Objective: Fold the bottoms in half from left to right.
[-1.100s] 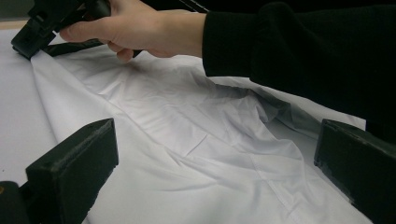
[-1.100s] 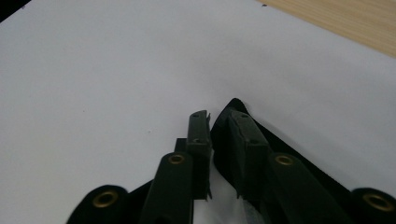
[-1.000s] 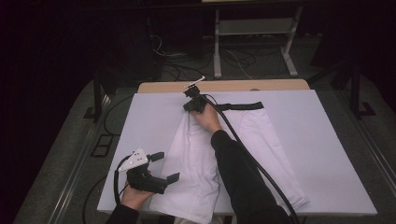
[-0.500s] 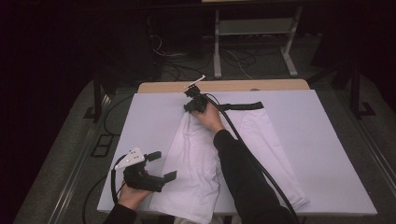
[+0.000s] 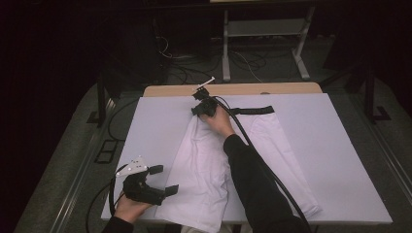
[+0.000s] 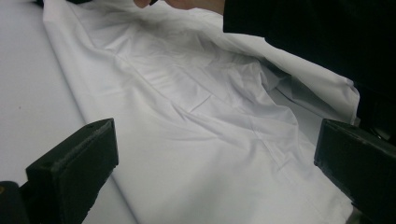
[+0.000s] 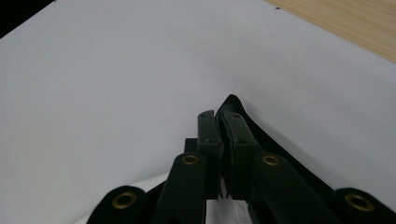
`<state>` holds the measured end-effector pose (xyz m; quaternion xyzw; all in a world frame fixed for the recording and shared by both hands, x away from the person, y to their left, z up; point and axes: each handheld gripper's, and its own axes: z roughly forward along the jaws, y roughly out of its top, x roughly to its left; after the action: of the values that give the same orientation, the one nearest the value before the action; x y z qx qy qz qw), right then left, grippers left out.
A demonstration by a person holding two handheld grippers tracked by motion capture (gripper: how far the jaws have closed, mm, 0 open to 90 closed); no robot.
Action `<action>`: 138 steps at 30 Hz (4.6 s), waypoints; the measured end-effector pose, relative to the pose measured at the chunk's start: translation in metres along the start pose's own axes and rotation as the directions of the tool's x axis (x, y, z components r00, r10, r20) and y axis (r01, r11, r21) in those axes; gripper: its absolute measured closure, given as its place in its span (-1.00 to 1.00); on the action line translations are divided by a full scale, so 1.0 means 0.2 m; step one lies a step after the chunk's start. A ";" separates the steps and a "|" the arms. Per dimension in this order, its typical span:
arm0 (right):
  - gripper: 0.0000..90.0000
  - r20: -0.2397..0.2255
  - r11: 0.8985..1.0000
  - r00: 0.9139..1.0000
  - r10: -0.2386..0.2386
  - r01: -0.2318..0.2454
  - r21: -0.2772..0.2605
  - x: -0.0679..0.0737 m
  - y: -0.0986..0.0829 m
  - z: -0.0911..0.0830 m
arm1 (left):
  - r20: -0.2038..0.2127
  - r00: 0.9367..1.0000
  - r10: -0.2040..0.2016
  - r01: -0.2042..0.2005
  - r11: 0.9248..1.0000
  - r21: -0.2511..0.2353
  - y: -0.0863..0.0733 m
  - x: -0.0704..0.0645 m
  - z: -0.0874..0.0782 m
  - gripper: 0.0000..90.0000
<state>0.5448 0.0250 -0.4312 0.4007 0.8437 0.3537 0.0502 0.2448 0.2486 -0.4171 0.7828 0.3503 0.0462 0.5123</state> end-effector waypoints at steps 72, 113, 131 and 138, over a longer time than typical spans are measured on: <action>0.90 -0.037 0.997 0.999 -0.015 0.013 -0.076 -0.05 -0.03 -0.08 | 0.157 0.981 0.117 -0.158 0.947 0.280 -0.24 -0.01 -0.07 0.58; 0.90 -0.049 0.991 0.999 -0.009 0.002 -0.137 -0.15 -0.04 -0.27 | 0.340 0.922 0.186 -0.259 0.949 0.182 -0.01 -0.21 0.03 0.96; 0.90 -0.058 0.983 0.998 0.002 -0.012 -0.181 -0.22 -0.04 -0.42 | 0.446 0.859 0.253 -0.344 0.929 0.137 0.16 -0.36 0.20 0.96; 0.90 -0.058 0.980 0.998 0.011 -0.022 -0.196 -0.24 -0.05 -0.47 | 0.462 0.845 0.270 -0.367 0.921 0.132 0.20 -0.39 0.25 0.96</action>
<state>0.5374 -0.0659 -0.3768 0.3906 0.8024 0.4468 0.0629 0.2280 0.1542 -0.3850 0.8711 0.0942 -0.0830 0.4747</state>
